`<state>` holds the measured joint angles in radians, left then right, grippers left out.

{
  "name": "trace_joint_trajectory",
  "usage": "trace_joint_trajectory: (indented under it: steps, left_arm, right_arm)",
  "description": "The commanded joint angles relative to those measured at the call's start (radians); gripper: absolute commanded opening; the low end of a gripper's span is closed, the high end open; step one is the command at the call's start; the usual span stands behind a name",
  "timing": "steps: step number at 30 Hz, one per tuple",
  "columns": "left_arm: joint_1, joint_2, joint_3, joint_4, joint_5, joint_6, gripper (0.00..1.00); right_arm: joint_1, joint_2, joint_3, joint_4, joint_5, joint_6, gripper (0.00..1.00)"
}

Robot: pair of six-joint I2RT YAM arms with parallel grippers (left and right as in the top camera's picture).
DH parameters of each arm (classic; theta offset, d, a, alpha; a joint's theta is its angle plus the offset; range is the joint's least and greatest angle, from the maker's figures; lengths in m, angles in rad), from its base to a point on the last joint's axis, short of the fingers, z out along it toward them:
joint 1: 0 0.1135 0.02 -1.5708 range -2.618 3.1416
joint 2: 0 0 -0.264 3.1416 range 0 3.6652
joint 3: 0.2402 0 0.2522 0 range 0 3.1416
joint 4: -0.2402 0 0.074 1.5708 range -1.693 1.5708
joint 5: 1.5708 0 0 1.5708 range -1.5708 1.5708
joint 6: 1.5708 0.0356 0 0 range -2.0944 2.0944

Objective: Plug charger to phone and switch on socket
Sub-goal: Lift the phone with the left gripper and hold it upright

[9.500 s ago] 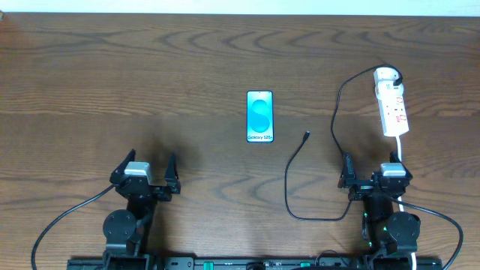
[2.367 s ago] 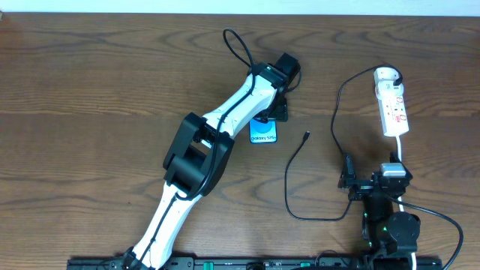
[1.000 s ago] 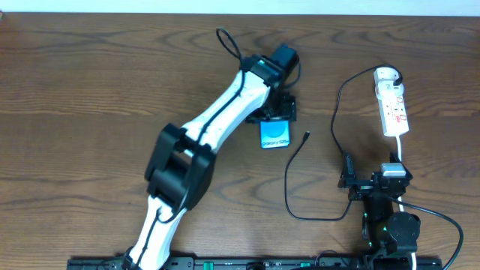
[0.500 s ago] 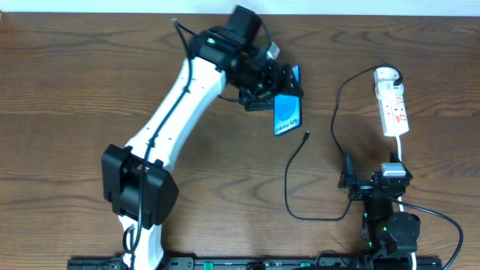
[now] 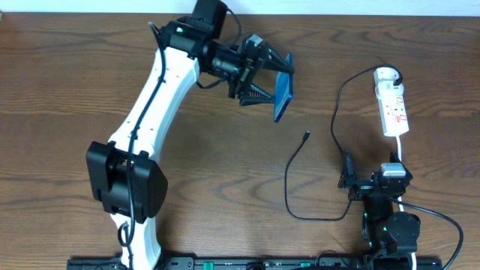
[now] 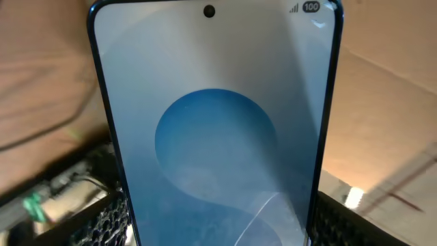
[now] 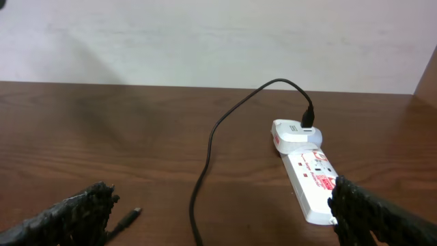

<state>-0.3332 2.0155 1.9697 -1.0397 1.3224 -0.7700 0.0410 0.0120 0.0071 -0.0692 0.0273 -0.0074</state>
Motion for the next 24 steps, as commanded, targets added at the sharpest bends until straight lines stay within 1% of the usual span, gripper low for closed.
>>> trace_joint_trajectory:
  steps: [1, 5, 9, 15, 24]
  left_arm:
    - [0.035, -0.029, 0.011, 0.001, 0.165, -0.048, 0.79]
    - [0.067, -0.029, 0.011, 0.001, 0.223, -0.078, 0.79]
    - [0.095, -0.029, 0.011, 0.001, 0.222, -0.144, 0.79]
    - [0.116, -0.029, 0.011, 0.001, 0.222, -0.209, 0.79]
    - [0.120, -0.029, 0.011, 0.001, 0.222, -0.212, 0.78]
  right_arm:
    - [-0.008, -0.005, -0.002, -0.003, 0.011, 0.010, 0.99]
    - [-0.008, -0.005, -0.002, -0.003, 0.011, 0.010, 0.99]
    - [-0.008, -0.005, -0.002, -0.003, 0.011, 0.010, 0.99]
    - [-0.008, -0.005, -0.002, -0.003, 0.011, 0.010, 0.99]
    - [-0.008, -0.005, -0.002, -0.003, 0.011, 0.010, 0.99]
